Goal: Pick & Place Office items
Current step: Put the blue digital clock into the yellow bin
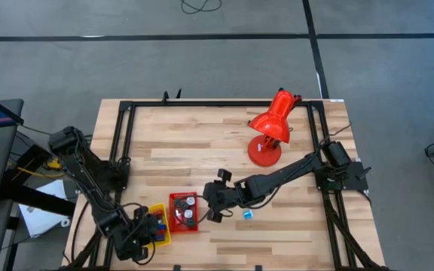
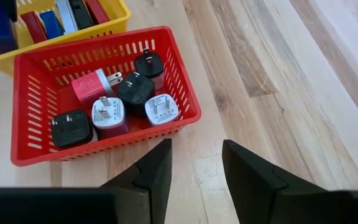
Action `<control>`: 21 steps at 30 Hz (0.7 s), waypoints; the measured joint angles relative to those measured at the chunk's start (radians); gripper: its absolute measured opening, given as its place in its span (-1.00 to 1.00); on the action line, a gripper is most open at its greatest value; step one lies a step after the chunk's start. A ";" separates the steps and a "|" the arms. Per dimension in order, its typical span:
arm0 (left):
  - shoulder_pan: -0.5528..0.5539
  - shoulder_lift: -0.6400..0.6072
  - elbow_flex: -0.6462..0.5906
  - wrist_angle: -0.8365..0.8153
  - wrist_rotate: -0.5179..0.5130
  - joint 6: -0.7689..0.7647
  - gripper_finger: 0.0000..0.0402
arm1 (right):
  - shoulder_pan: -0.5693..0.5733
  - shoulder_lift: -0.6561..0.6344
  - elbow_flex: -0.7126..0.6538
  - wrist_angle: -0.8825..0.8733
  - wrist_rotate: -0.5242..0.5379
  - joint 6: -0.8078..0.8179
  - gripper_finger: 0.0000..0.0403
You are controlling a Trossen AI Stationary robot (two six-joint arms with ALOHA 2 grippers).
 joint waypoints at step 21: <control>0.000 0.043 0.000 0.010 -0.005 0.013 -0.68 | 0.000 0.000 0.000 -0.007 0.000 -0.004 -0.34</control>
